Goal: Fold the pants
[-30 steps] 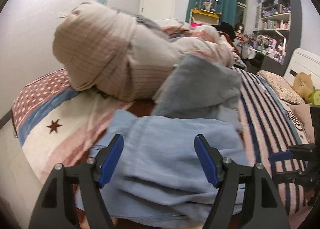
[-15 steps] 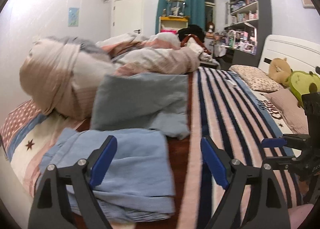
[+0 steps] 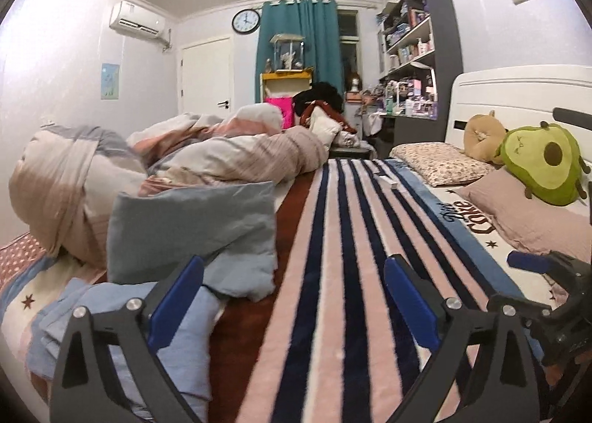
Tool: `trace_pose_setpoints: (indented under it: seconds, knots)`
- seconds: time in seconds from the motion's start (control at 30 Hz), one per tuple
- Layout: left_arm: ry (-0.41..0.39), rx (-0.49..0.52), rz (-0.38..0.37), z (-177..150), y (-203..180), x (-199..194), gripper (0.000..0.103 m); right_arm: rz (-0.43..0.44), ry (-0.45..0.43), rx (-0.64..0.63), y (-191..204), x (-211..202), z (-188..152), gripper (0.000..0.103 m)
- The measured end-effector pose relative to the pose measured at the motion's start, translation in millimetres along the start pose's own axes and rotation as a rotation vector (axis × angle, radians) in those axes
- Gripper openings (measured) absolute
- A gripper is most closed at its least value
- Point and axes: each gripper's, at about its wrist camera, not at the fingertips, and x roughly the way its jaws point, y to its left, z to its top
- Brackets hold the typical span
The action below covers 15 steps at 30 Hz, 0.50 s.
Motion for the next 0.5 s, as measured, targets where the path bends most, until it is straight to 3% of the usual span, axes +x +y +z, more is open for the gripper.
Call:
trace_pose_setpoints:
  seconds: [0.2, 0.5]
  knots:
    - [0.007, -0.001, -0.03, -2.6, -15.9, 6.0, 0.097, -0.086, -0.055, -0.019, -7.4, -16.2, -2.4, 0.102]
    - [0.019, -0.015, -0.035, -6.1, -22.2, 8.3, 0.097, -0.117, -0.044, -0.027, -9.7, -20.9, -7.1, 0.102]
